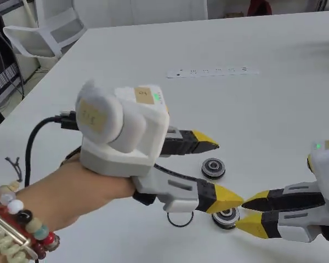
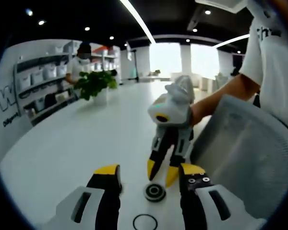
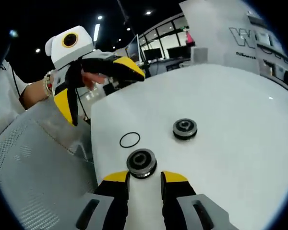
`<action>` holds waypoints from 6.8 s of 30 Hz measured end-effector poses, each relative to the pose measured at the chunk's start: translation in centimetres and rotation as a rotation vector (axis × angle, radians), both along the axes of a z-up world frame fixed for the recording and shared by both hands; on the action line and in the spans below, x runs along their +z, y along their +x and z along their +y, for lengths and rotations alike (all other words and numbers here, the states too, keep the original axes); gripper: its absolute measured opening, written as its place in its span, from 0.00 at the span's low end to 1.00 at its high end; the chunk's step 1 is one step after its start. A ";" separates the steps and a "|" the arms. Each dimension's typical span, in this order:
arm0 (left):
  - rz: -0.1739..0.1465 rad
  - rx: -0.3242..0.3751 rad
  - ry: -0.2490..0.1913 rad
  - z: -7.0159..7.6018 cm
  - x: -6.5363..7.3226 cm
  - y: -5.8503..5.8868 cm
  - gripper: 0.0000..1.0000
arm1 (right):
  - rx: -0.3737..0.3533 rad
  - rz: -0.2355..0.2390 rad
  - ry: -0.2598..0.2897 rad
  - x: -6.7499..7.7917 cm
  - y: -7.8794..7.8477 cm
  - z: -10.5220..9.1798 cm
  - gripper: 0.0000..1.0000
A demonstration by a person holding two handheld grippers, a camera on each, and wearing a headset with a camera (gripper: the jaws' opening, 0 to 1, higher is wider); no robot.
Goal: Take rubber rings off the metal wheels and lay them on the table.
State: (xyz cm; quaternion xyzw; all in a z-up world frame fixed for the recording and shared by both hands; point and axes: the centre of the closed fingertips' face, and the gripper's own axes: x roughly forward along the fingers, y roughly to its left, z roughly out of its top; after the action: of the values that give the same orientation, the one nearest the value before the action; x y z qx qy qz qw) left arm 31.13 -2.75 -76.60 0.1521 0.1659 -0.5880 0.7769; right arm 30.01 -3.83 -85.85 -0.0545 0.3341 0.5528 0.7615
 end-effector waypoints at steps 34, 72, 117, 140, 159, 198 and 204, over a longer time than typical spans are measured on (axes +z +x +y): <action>0.100 -0.010 0.114 -0.5 -8.2 -0.8 0.23 | 0.082 -0.137 -0.019 -0.8 -0.2 0.6 0.17; 0.097 0.018 0.064 -0.3 -8.2 -0.6 0.15 | -0.035 0.020 0.060 -1.0 0.1 -0.1 0.00; 0.079 0.051 0.022 -0.4 -8.2 -0.1 0.14 | -0.312 0.714 0.467 1.6 0.2 0.6 0.00; 0.065 0.047 0.006 -0.4 -8.2 -0.1 0.14 | -0.271 0.705 0.513 2.5 -0.1 1.5 0.00; 0.061 0.040 0.017 -0.4 -8.2 0.0 0.14 | -0.301 0.576 0.503 2.3 1.5 1.1 0.00; 0.036 0.030 0.066 -0.4 -8.3 0.0 0.14 | -0.180 0.235 0.242 0.5 1.4 0.7 0.05; 0.030 0.026 0.079 -0.4 -8.3 0.0 0.14 | -0.188 0.232 0.243 0.6 1.5 0.8 0.04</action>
State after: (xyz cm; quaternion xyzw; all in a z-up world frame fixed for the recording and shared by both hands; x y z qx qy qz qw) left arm 31.08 -3.19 -84.89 0.1716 0.2025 -0.5732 0.7752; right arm 31.52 -2.99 -85.26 0.1336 0.3540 0.5179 0.7672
